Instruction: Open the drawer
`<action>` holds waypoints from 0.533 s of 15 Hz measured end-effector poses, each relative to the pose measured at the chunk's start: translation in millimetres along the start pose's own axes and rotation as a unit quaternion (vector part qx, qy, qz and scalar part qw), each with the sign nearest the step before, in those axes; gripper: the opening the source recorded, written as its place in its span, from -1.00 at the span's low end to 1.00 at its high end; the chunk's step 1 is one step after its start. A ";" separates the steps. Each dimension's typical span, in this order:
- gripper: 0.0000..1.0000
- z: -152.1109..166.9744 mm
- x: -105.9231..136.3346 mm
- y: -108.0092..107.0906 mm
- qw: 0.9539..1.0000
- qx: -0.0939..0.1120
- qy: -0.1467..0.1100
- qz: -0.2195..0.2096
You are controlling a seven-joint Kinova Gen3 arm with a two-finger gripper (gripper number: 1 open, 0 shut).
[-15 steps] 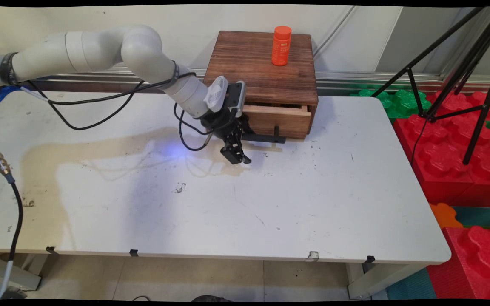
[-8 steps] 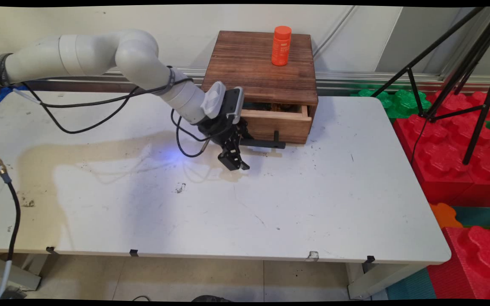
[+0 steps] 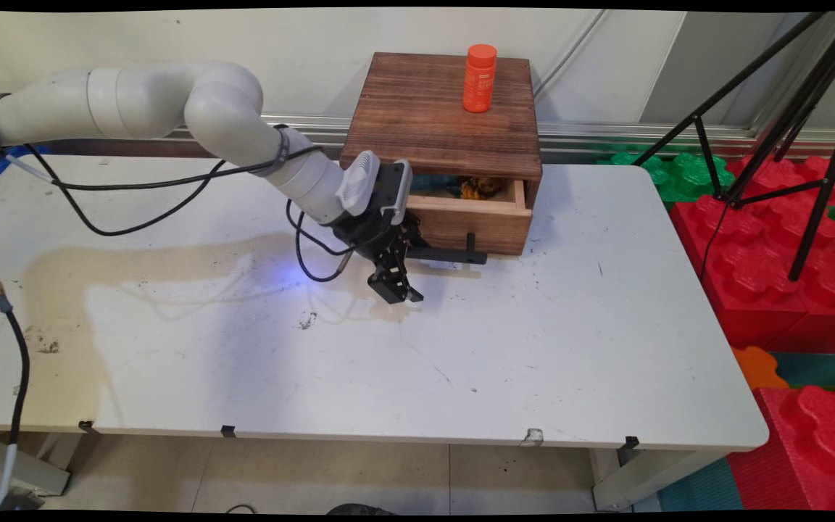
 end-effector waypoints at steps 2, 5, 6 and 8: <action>1.00 -0.8 0.9 4.6 1.000 0.001 0.003 0.000; 1.00 -2.5 2.8 13.9 1.000 0.003 0.007 -0.001; 1.00 -2.9 3.3 16.7 1.000 0.003 0.008 -0.001; 1.00 -3.5 3.8 21.3 1.000 0.004 0.010 -0.001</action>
